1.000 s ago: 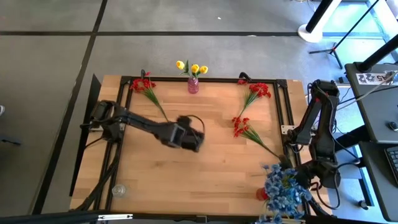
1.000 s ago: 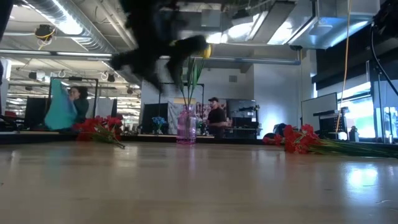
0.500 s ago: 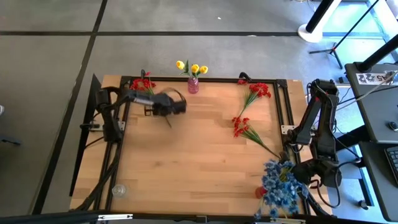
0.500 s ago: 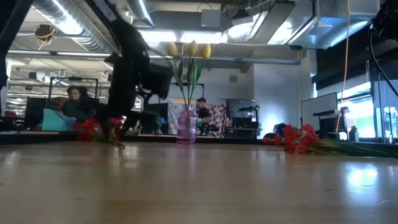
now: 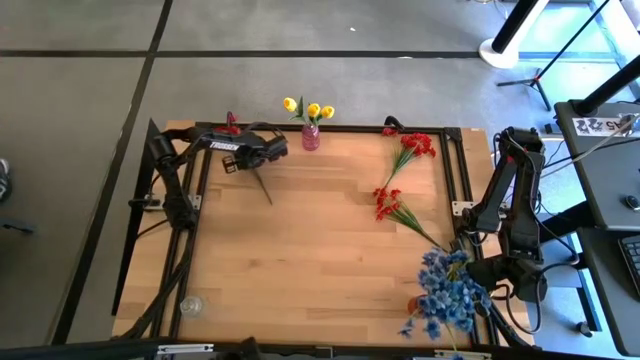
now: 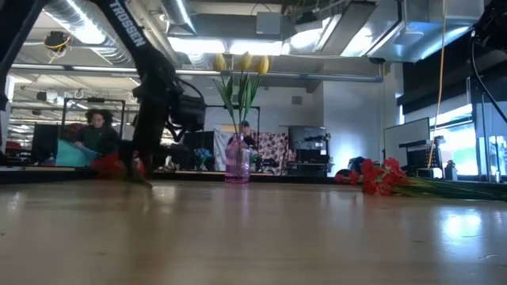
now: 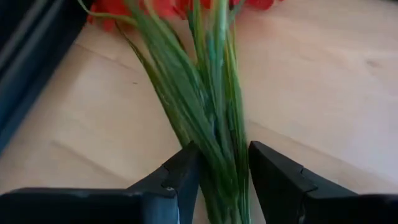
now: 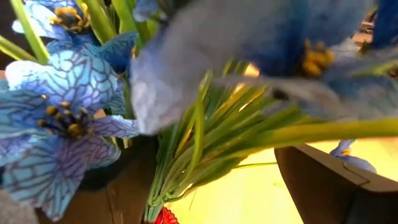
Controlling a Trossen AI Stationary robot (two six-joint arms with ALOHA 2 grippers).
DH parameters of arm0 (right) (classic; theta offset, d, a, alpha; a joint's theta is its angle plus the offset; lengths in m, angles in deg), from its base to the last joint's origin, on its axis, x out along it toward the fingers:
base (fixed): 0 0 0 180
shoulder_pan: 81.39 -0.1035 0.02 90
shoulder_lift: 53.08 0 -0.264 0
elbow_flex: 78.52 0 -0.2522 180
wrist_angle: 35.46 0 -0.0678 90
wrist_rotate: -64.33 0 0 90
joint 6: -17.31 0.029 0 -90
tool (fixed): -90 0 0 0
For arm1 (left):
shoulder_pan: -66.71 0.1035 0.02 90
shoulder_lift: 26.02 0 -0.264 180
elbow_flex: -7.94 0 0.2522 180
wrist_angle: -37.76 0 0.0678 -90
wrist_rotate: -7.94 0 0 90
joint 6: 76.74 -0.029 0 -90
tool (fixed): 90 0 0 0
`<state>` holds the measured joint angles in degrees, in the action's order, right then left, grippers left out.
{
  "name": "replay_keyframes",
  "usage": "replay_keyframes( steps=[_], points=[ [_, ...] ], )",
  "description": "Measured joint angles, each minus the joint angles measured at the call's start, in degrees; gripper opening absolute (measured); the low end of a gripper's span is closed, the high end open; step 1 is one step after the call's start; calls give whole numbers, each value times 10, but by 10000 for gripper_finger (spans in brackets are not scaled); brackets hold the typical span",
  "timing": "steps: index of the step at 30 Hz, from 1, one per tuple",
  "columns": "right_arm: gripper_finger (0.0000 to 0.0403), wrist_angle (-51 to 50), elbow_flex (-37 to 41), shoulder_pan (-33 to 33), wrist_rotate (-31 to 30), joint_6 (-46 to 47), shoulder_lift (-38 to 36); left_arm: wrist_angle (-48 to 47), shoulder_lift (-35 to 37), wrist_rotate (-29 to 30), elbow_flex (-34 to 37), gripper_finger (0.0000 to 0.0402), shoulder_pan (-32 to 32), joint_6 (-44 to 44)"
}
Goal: Sort flowers into vase by color
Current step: Put the blue flowers into the red vase
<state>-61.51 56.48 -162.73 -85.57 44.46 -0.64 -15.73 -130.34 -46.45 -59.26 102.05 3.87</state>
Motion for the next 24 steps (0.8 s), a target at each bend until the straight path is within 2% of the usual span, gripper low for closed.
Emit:
replay_keyframes(
  steps=[5,9,12,17,24],
  points=[
    [321,-12,0,0,-10,1,0,84,4,17,36,135,12,2],
    [321,-14,0,0,-13,2,0,105,3,31,42,132,13,0],
    [321,-14,0,0,-21,0,0,140,2,44,44,104,2,-34],
    [321,-13,0,0,-18,0,-7,190,9,46,44,18,-41,-90],
    [321,-14,0,0,7,22,-9,207,85,82,44,12,-120,-157]
  ],
)
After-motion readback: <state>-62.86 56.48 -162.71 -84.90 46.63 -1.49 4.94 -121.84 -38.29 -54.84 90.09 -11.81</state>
